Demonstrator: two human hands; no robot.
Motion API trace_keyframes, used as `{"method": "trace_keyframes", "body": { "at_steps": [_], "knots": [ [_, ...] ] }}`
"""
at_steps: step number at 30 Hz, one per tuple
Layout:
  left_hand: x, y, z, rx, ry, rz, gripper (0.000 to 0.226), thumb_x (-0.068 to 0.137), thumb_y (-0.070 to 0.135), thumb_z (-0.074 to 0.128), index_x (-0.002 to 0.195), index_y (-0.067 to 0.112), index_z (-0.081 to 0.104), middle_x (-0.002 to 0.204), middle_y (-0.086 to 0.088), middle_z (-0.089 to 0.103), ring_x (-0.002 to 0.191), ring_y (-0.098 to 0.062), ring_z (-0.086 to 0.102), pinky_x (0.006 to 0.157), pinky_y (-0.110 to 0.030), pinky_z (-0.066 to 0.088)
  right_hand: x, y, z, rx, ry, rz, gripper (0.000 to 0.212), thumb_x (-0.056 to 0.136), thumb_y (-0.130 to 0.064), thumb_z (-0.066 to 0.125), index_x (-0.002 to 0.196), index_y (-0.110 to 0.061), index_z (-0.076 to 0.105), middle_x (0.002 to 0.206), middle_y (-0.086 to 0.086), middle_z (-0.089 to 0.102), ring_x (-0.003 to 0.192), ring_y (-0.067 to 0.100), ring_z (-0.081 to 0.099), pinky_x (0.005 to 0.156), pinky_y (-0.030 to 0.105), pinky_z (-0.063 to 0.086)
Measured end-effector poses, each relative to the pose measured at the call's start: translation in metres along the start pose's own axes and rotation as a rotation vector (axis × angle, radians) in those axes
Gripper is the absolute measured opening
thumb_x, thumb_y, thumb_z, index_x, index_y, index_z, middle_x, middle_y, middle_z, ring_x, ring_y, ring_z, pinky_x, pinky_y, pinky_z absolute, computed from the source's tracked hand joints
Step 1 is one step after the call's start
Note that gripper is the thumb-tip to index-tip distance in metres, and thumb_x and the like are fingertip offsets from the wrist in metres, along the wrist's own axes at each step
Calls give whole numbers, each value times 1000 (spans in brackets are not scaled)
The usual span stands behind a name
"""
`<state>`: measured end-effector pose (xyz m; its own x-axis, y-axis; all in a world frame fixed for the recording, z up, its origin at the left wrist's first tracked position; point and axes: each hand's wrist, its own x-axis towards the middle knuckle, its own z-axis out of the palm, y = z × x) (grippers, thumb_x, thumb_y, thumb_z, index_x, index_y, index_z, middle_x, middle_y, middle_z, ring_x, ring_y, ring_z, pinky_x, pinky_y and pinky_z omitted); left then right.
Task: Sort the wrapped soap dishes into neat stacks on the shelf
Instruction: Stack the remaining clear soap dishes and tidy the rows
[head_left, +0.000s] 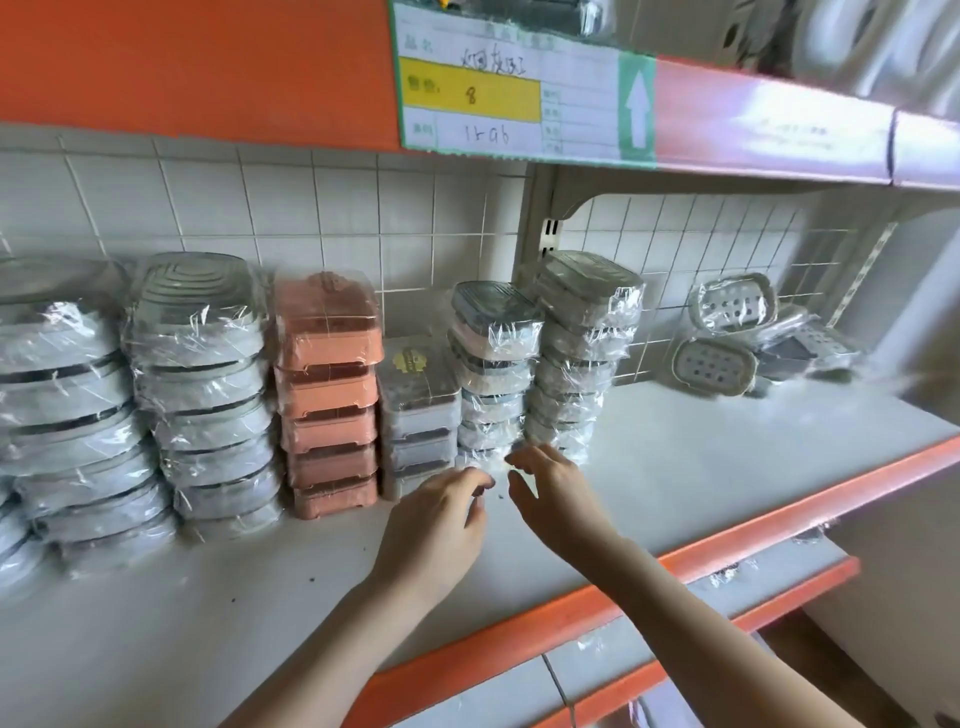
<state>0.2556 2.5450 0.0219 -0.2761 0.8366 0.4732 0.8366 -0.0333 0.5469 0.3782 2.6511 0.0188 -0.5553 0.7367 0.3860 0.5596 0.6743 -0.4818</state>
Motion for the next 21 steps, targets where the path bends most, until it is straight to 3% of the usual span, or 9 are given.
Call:
{"method": "trace_keyframes", "body": {
  "at_steps": [6,14,17,21],
  "knots": [
    [16,33,25,-19,-105,80,23,91,21,49,109,30,62,111,16,66,104,-8,59,84,-26,45,-14,37,-33,-15,52,190,25,93,-19,50,114,-11,62,101,9,65,92,28,62,77,34,46],
    [43,90,69,-7,-142,108,22,92,21,51,107,29,63,108,14,67,98,-15,63,81,-30,48,-35,87,-91,-40,121,306,27,95,-22,46,117,-9,55,97,11,67,94,30,60,77,34,43],
    [52,112,93,-42,-165,122,20,90,18,52,104,27,64,105,9,69,93,-16,64,80,-33,50,-45,112,-116,-51,134,351,28,96,-23,46,119,-7,53,100,12,67,97,31,60,78,35,43],
    [68,145,128,0,-216,131,23,91,19,49,107,26,63,113,11,65,103,-15,60,84,-31,48,-60,147,-153,-90,186,395,31,96,-24,47,120,-5,52,109,14,65,104,31,58,80,34,40]
  ]
}}
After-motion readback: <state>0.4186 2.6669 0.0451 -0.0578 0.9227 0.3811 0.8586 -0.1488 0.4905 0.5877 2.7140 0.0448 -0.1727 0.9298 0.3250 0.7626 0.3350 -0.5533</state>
